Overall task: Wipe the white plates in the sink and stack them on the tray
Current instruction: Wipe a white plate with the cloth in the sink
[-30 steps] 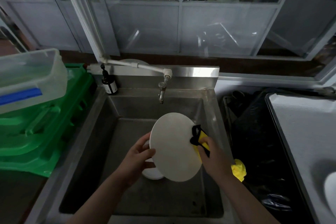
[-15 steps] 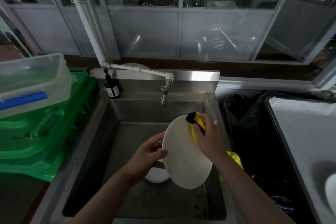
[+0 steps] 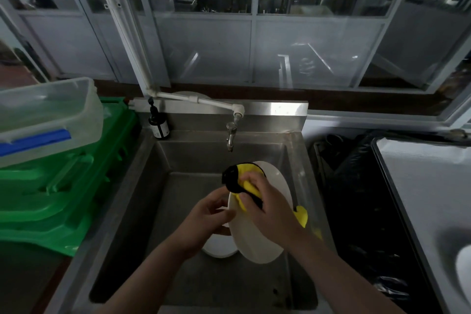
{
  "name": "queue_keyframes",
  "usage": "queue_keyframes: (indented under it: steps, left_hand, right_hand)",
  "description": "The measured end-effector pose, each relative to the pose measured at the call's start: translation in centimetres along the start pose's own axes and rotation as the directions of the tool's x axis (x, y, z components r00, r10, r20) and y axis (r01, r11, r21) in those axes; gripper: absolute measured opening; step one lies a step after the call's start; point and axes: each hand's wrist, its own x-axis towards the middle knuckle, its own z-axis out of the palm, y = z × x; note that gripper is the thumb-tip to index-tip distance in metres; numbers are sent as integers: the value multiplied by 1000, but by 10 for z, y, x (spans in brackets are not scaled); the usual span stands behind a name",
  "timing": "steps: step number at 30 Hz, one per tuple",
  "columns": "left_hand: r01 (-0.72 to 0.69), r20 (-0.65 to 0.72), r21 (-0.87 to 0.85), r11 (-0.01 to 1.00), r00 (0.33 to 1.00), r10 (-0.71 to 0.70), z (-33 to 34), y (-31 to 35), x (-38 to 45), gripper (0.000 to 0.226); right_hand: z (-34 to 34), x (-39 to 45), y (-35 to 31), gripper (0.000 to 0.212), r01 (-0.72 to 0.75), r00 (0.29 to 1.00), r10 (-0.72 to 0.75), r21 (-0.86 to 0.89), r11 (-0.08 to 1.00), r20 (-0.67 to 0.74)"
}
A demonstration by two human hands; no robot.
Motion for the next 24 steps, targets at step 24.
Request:
queue_keyframes:
  steps: [24]
  left_hand:
    - [-107, -28, 68, 992, 994, 110, 3, -6, -17, 58]
  right_hand:
    - [-19, -5, 45, 11, -528, 744, 584, 249, 812, -325]
